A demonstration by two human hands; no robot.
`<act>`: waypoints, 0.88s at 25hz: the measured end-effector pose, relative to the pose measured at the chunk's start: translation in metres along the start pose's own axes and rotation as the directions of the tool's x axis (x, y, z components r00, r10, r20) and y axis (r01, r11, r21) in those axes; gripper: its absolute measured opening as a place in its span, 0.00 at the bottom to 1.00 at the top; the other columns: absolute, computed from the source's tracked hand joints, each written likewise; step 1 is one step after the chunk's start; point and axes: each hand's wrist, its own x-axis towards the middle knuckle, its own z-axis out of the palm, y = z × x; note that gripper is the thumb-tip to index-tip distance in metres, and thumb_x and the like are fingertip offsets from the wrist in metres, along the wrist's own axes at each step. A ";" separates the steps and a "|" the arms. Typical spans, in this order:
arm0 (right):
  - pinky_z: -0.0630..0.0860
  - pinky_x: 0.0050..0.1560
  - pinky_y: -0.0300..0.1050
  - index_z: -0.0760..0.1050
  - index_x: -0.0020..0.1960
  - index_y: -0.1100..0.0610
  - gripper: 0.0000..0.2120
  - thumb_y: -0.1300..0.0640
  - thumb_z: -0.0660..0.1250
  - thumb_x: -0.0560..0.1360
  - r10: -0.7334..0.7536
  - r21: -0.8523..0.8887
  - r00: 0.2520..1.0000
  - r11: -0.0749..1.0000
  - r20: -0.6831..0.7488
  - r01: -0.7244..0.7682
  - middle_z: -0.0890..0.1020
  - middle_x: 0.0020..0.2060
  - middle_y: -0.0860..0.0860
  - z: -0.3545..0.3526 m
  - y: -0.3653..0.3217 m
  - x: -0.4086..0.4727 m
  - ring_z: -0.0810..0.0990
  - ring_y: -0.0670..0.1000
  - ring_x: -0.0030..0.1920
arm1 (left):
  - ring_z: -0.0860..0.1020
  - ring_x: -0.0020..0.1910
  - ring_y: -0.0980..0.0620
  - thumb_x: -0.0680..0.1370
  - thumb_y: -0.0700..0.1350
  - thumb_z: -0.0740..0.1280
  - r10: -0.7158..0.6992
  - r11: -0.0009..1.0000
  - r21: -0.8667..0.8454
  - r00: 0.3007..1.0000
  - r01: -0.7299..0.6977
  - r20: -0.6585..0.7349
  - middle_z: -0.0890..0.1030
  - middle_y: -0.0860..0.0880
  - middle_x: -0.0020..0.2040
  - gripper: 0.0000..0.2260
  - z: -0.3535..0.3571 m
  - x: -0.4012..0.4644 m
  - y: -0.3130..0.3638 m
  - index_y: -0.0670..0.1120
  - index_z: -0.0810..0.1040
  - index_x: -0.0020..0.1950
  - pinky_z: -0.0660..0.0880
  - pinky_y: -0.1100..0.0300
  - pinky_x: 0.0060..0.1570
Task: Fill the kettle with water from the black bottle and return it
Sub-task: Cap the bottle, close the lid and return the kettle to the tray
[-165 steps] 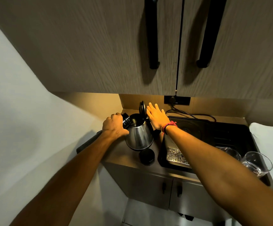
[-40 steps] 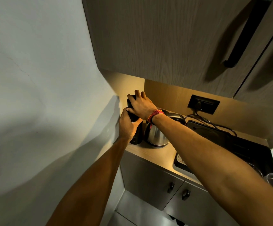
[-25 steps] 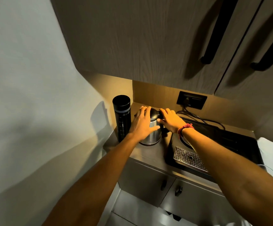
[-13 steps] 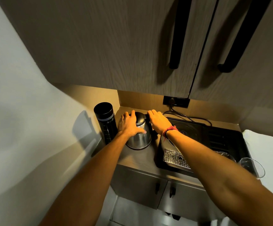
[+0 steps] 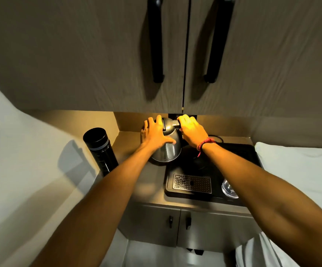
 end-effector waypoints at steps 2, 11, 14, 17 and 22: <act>0.75 0.46 0.54 0.73 0.55 0.62 0.07 0.64 0.61 0.77 0.009 0.088 0.999 0.996 -0.049 -0.005 0.76 0.51 0.60 -0.009 0.015 -0.009 0.76 0.62 0.51 | 0.67 0.68 0.38 0.64 0.64 0.79 0.046 0.999 0.004 0.999 -0.046 0.009 0.69 0.39 0.68 0.49 0.008 0.000 0.022 0.45 0.62 0.77 0.70 0.43 0.65; 0.74 0.48 0.51 0.70 0.60 0.57 0.14 0.67 0.62 0.76 0.117 0.143 0.993 0.983 -0.011 -0.115 0.73 0.60 0.54 -0.008 0.090 -0.028 0.73 0.58 0.57 | 0.70 0.67 0.39 0.66 0.67 0.76 0.208 0.976 0.051 0.973 -0.214 0.097 0.73 0.39 0.66 0.49 0.046 0.011 0.090 0.42 0.62 0.77 0.65 0.42 0.70; 0.74 0.53 0.51 0.69 0.63 0.59 0.17 0.69 0.61 0.76 0.127 0.187 0.992 0.974 0.011 -0.127 0.73 0.62 0.55 -0.006 0.095 -0.025 0.71 0.59 0.60 | 0.70 0.69 0.38 0.65 0.68 0.76 0.191 0.975 0.089 0.974 -0.203 0.123 0.73 0.39 0.68 0.49 0.047 0.018 0.093 0.43 0.63 0.76 0.63 0.40 0.72; 0.75 0.55 0.54 0.70 0.63 0.59 0.16 0.69 0.60 0.77 0.093 0.190 0.996 0.977 0.010 -0.093 0.73 0.62 0.55 -0.008 0.091 -0.024 0.71 0.58 0.60 | 0.69 0.71 0.38 0.64 0.70 0.75 0.166 0.973 0.132 0.973 -0.187 0.159 0.72 0.39 0.70 0.51 0.046 0.023 0.089 0.44 0.62 0.77 0.61 0.36 0.73; 0.75 0.46 0.52 0.70 0.61 0.57 0.11 0.64 0.60 0.78 0.068 0.169 0.997 0.983 0.024 -0.071 0.73 0.59 0.54 -0.010 0.090 -0.023 0.72 0.58 0.57 | 0.71 0.70 0.37 0.64 0.71 0.74 0.158 0.966 0.173 0.969 -0.192 0.192 0.73 0.39 0.70 0.52 0.047 0.028 0.085 0.44 0.60 0.78 0.62 0.36 0.73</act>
